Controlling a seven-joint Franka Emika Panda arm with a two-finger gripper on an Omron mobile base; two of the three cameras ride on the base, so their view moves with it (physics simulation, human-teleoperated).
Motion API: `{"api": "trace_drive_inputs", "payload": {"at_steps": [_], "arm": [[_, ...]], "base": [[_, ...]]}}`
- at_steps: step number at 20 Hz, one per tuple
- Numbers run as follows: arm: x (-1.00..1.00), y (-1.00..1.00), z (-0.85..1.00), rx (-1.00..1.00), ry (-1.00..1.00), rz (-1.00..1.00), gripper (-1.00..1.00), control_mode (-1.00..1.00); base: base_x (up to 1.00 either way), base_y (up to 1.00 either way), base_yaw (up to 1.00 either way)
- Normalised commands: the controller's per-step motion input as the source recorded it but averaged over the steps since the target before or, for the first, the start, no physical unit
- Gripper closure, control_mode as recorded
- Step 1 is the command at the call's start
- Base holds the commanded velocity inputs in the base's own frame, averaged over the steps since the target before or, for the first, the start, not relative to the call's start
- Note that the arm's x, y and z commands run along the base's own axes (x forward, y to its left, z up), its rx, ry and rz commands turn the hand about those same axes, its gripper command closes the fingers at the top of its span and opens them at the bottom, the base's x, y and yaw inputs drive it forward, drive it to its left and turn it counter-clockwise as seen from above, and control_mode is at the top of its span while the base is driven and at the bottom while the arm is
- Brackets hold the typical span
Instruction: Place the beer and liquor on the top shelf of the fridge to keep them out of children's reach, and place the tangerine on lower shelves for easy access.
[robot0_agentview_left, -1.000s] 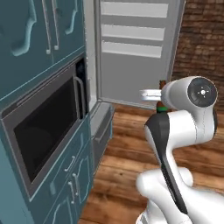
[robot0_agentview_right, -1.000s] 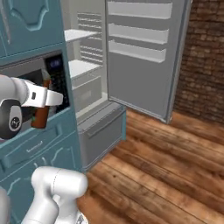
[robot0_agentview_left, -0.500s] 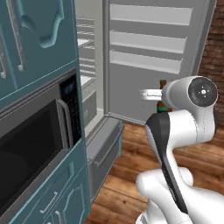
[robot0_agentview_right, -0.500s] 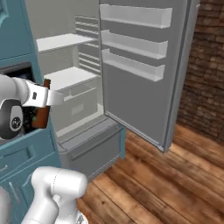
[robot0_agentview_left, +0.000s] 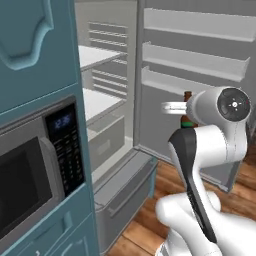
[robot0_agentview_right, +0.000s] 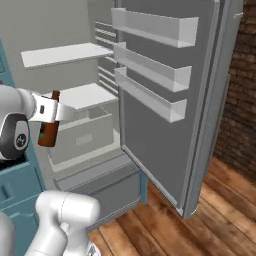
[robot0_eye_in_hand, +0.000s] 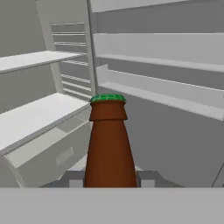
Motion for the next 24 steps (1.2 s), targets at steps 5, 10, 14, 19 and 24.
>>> {"api": "trace_drive_inputs", "payload": {"at_steps": [5,10,14,19,24], "arm": [[0.00,0.00,0.00,0.00,0.00,0.00,1.00,1.00],[0.00,0.00,0.00,0.00,0.00,0.00,1.00,1.00],[0.00,0.00,0.00,0.00,0.00,0.00,1.00,1.00],[0.00,0.00,0.00,0.00,0.00,0.00,1.00,1.00],[0.00,0.00,0.00,0.00,0.00,0.00,1.00,1.00]], "base": [[0.65,0.00,0.44],[0.58,-0.22,0.45],[0.53,-0.35,0.43],[0.49,-0.28,0.43],[0.45,-0.24,0.42]]}}
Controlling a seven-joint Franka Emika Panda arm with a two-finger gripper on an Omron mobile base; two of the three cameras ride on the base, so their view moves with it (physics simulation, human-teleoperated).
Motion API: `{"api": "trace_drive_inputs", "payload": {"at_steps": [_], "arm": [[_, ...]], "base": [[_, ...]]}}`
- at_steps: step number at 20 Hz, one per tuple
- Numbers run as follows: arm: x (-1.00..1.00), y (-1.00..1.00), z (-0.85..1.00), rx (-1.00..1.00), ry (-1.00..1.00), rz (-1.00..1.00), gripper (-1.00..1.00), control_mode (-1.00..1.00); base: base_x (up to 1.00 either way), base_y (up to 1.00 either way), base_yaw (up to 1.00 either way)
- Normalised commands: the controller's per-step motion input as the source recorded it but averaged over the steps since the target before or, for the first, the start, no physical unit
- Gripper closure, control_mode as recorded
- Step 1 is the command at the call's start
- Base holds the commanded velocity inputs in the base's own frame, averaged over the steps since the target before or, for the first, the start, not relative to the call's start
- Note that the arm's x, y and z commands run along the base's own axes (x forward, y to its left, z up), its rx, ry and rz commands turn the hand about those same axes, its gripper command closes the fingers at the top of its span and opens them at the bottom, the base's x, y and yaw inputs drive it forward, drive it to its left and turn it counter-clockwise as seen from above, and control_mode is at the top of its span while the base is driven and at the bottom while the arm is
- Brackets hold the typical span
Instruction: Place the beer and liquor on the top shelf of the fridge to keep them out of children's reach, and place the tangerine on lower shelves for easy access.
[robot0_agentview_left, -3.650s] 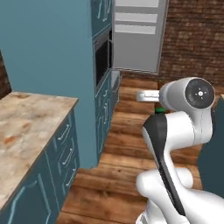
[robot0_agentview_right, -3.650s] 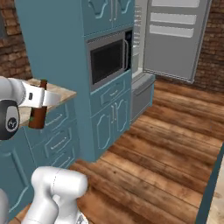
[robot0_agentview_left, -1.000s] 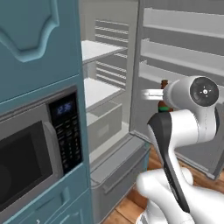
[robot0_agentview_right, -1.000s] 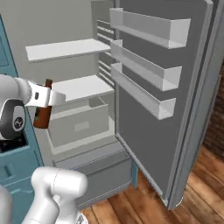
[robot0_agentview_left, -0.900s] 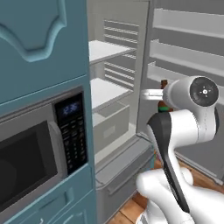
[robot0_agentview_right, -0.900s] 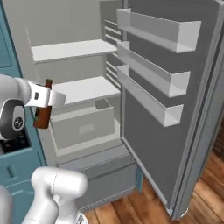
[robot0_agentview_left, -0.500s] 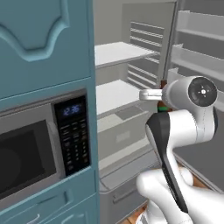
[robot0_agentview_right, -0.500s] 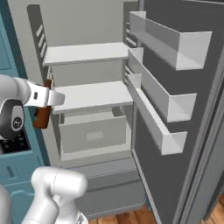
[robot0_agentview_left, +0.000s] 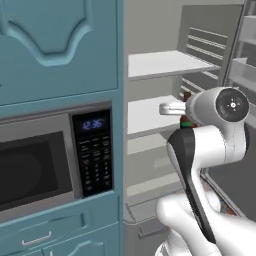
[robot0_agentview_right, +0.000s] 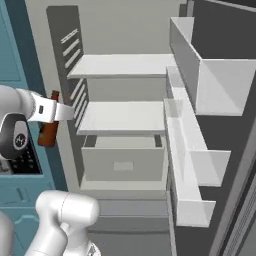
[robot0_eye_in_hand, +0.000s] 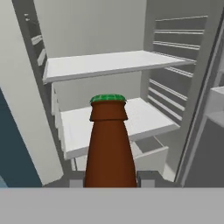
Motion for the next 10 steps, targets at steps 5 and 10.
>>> {"api": "trace_drive_inputs", "payload": {"at_steps": [5,10], "arm": [[0.00,0.00,0.00,0.00,0.00,0.00,1.00,1.00],[0.00,0.00,0.00,0.00,0.00,0.00,1.00,1.00]], "base": [[0.37,-0.41,0.39],[0.23,-0.61,0.34]]}}
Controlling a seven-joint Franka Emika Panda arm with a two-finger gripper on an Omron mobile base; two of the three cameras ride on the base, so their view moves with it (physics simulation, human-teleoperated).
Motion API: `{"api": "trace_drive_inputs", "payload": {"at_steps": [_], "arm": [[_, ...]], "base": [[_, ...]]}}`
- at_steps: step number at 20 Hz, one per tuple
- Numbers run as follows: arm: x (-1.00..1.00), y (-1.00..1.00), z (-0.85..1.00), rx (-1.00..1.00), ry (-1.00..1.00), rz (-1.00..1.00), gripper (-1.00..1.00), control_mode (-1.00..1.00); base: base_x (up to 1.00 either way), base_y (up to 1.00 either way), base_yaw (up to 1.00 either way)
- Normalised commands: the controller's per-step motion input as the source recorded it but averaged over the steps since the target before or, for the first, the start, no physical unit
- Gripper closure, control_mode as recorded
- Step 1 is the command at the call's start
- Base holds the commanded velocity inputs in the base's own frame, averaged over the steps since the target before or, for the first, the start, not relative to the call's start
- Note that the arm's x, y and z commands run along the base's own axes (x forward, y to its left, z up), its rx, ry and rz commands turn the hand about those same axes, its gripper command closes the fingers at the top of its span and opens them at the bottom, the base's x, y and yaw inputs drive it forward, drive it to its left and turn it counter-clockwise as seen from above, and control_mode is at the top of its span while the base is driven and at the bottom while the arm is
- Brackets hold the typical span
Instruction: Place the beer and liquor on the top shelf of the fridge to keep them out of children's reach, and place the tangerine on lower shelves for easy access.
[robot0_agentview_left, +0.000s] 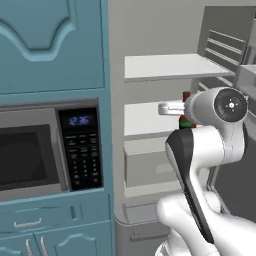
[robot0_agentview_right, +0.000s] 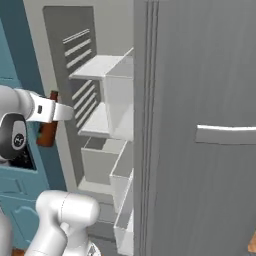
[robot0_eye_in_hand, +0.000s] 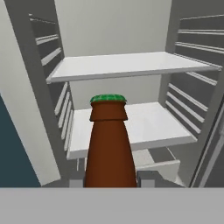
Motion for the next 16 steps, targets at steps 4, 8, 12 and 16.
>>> {"api": "trace_drive_inputs", "payload": {"at_steps": [4,8,12,16], "arm": [[0.00,0.00,0.00,0.00,0.00,0.00,1.00,1.00],[0.09,0.00,-0.02,0.01,-0.04,0.00,1.00,-1.00],[0.18,-0.06,0.00,0.03,-0.18,0.00,1.00,-1.00],[0.18,-0.08,0.01,0.01,-0.34,0.00,1.00,-1.00]], "base": [[0.21,-0.45,0.26],[0.13,0.00,0.03],[0.00,0.00,0.00],[0.00,0.00,0.00]]}}
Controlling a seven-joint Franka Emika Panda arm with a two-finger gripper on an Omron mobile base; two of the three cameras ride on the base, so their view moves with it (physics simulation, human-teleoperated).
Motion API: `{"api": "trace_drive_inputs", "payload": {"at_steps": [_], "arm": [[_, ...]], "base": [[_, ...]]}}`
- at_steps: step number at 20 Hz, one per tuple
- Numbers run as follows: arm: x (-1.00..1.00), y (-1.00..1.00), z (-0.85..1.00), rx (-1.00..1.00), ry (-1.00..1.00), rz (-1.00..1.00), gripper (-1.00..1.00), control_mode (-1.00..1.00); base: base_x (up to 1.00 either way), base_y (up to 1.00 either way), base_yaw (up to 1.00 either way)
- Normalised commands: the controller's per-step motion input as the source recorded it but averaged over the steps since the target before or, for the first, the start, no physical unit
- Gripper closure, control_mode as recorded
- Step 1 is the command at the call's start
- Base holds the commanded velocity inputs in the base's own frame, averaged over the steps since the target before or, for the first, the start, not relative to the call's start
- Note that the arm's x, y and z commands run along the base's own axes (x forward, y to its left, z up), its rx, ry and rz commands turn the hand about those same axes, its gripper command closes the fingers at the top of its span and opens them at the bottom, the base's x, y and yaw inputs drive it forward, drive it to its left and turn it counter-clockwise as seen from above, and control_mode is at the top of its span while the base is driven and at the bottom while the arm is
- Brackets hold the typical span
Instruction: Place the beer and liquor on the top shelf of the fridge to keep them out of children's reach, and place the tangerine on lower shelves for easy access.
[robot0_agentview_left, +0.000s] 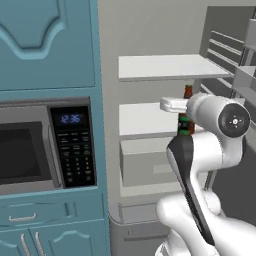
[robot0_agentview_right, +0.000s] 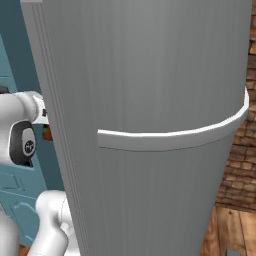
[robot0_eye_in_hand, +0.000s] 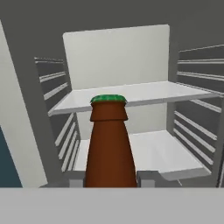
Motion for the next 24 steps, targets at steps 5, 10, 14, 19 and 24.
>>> {"api": "trace_drive_inputs", "payload": {"at_steps": [5,10,14,19,24], "arm": [[0.34,-0.03,0.27,0.00,-0.31,0.00,1.00,-1.00],[0.33,0.00,0.40,0.00,-0.31,0.00,1.00,-1.00],[0.26,-0.06,0.36,-0.01,-0.28,0.00,1.00,-1.00],[0.32,-0.05,0.50,-0.09,-0.08,0.00,1.00,-1.00],[0.38,-0.12,0.52,-0.11,0.00,-0.02,1.00,-1.00]], "base": [[0.00,0.00,0.00],[0.00,0.00,0.00],[0.00,0.00,0.00],[0.00,0.00,0.00],[0.00,0.00,0.00]]}}
